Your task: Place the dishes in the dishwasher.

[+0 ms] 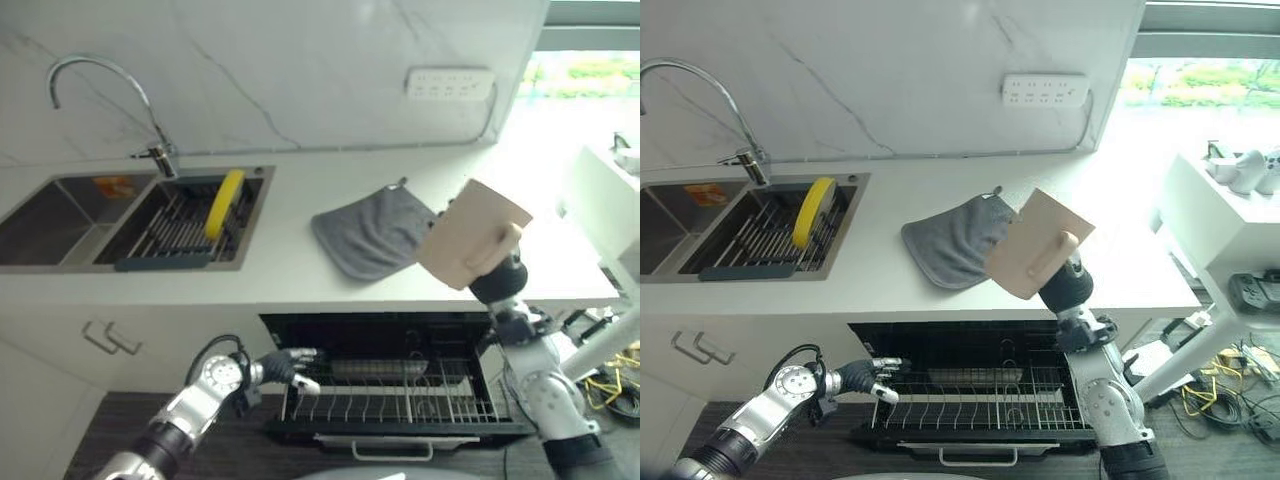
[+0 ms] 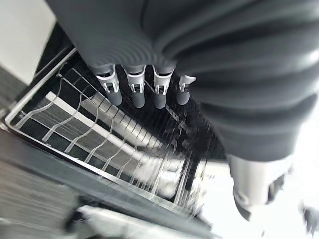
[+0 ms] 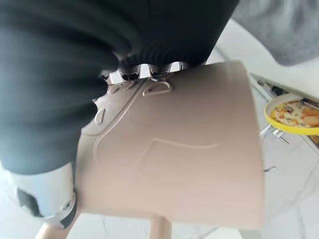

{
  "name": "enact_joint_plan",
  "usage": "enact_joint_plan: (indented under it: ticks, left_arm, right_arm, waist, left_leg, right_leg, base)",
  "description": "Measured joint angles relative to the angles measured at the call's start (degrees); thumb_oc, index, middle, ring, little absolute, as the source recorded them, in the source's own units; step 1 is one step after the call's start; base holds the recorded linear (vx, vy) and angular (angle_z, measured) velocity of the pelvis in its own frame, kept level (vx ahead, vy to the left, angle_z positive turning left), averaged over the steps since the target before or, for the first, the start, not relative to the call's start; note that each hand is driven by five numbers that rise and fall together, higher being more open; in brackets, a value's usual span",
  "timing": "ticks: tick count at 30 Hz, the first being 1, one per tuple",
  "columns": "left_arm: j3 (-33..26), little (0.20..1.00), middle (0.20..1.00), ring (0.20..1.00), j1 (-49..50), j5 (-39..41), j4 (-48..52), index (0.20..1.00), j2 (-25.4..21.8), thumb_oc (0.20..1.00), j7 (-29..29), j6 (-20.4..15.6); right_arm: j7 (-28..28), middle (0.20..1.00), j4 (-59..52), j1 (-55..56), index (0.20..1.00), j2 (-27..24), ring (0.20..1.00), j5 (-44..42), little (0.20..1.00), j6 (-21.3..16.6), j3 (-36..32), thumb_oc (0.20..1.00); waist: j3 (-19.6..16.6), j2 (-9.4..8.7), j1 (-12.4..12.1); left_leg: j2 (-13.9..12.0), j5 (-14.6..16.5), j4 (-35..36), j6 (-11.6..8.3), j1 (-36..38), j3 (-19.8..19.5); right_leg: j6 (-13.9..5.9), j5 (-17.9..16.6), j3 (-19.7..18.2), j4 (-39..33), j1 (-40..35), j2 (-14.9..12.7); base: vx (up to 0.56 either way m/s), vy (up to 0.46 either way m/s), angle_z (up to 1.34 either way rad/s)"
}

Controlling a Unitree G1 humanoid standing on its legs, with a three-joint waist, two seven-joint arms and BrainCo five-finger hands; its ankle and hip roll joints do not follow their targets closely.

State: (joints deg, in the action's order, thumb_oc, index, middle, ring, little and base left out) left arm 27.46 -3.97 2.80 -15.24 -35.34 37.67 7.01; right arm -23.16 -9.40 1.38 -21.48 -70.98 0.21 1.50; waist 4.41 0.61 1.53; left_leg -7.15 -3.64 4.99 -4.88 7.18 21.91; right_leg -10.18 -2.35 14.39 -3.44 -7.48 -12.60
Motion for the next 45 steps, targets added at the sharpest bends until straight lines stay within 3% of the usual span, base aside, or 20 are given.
enact_joint_plan:
  ticks: [3,9,12,20,29,35,45]
  left_arm:
    - [1.7,1.000,1.000,1.000,0.0,-5.5,0.1,1.000,-2.0,1.000,0.8,-2.2]
    - [2.0,1.000,1.000,1.000,0.8,-12.0,-0.1,1.000,-4.7,1.000,0.5,-6.1]
    - [3.5,1.000,1.000,1.000,0.8,-14.8,-0.7,1.000,-6.7,1.000,-0.7,-7.3]
    - [4.5,1.000,1.000,1.000,-0.3,-16.8,-1.9,1.000,-7.0,1.000,-6.4,-7.3]
    - [6.5,1.000,1.000,1.000,-8.9,-17.7,-1.5,1.000,-7.2,1.000,-12.5,-6.8]
    - [8.3,1.000,1.000,1.000,-10.6,-17.7,-1.5,1.000,-8.4,1.000,-15.5,-6.0]
    - [11.1,1.000,1.000,1.000,-18.8,-20.3,-1.2,1.000,-9.3,1.000,-18.2,-5.1]
  right_arm:
    - [-2.8,0.200,1.7,1.9,0.200,-2.3,0.200,0.1,0.200,4.0,-0.4,0.200]
    - [-9.8,0.200,9.2,4.6,0.200,-3.7,0.200,0.5,0.200,8.9,-0.4,0.200]
    - [-13.3,0.200,11.7,5.1,0.200,-4.1,0.200,2.6,0.200,10.6,-0.3,0.200]
    - [-18.6,0.200,19.9,4.5,0.200,-7.1,0.200,4.8,0.200,10.4,-0.1,0.200]
    - [-21.0,0.200,23.1,-5.2,0.200,-9.6,0.200,8.0,0.200,3.0,4.9,0.200]
    - [-21.1,0.200,27.3,-6.9,0.200,-13.5,0.200,12.2,0.200,-0.1,7.8,0.200]
    - [-12.0,0.200,36.0,-16.7,0.200,-15.0,0.200,15.0,0.200,-3.7,11.8,0.200]
  waist:
    - [0.3,-0.46,1.4]
    - [0.9,-1.06,1.4]
    - [1.8,-1.83,1.3]
    - [6.9,-2.21,1.1]
    - [14.9,-1.57,-0.5]
    - [16.0,-1.59,-1.5]
    - [18.9,-0.97,-3.0]
  left_leg:
    - [-0.1,0.0,0.0,0.00,0.0,0.4]
    - [-0.5,0.0,-0.5,-0.01,-0.5,0.5]
    - [-1.4,1.4,-4.7,-0.03,-4.2,-0.1]
    - [-3.5,5.3,-15.0,0.10,-10.5,-1.4]
    - [-5.0,5.5,-23.3,0.19,-21.6,-4.0]
    - [-5.3,6.0,-24.8,0.10,-22.7,-4.6]
    - [-5.5,6.2,-27.2,0.02,-25.4,-5.9]
  right_leg:
    - [-0.02,0.1,-0.4,0.7,0.3,0.1]
    - [-0.05,1.8,-0.6,3.8,2.4,0.0]
    - [0.50,3.6,-0.6,8.1,6.0,-0.1]
    - [1.46,9.1,-0.9,20.2,13.1,-1.9]
    - [3.42,11.8,-1.0,31.8,24.7,-2.9]
    - [3.73,13.1,-1.0,34.1,26.0,-3.1]
    - [4.33,13.8,-0.5,36.8,28.0,-3.7]
  base:
    - [-0.05,-0.043,-0.07]
    - [-0.06,-0.052,-0.01]
    - [-0.07,-0.045,0.05]
    - [-0.05,-0.026,0.05]
    - [-0.13,-0.038,0.06]
    - [-0.04,-0.032,0.03]
    - [-0.02,-0.008,0.04]
